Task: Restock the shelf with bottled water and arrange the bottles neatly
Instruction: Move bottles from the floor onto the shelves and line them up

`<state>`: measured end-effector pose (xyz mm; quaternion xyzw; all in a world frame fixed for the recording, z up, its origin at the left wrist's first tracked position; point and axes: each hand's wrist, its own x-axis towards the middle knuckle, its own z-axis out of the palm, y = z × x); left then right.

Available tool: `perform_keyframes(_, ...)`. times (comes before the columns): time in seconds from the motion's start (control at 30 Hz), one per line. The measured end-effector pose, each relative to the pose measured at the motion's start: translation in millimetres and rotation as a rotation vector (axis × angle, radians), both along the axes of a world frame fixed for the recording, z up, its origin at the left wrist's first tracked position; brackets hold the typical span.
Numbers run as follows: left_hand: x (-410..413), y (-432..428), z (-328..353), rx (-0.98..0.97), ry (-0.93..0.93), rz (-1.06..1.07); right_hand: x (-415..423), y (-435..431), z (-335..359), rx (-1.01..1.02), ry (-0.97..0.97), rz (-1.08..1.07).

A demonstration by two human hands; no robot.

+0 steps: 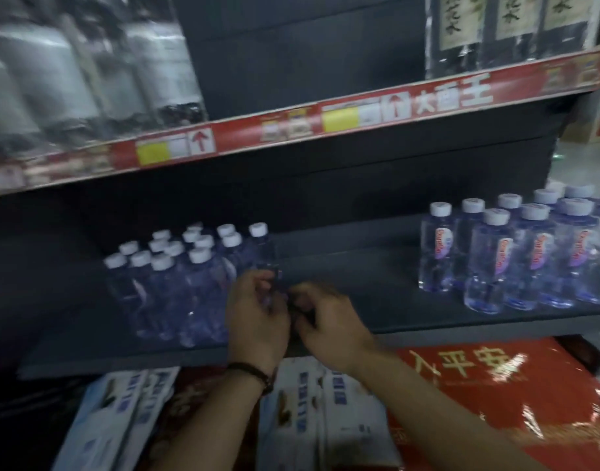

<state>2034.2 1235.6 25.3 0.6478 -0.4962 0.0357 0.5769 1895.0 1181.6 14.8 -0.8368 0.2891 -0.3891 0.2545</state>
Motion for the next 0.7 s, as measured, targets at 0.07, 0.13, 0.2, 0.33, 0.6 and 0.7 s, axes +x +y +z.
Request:
perform_keyframes(0.07,30.8,18.5,1.1,-0.026,-0.006,0.131,33.0,13.2,2.9,0.019,-0.047,0.053)
perform_keyframes(0.13,55.8,36.4,-0.8,0.001,0.004,0.222,60.4,23.5,1.2,0.071,-0.077,0.079)
perform_keyframes(0.2,71.8,48.2,-7.3,0.057,0.044,0.24,79.5,30.4,-0.7,0.123,-0.1,0.094)
perform_keyframes(0.33,73.5,58.2,-14.8,0.216,0.21,0.119,100.8,38.5,-0.7,0.256,-0.172,0.193)
perform_keyframes(0.6,79.4,53.6,-11.9,0.264,0.268,0.062,116.8,27.6,-17.5,0.364,-0.19,0.229)
perform_keyframes(0.7,85.4,53.2,-12.3,0.259,0.297,0.026,107.7,18.0,-22.3,0.272,-0.091,0.208)
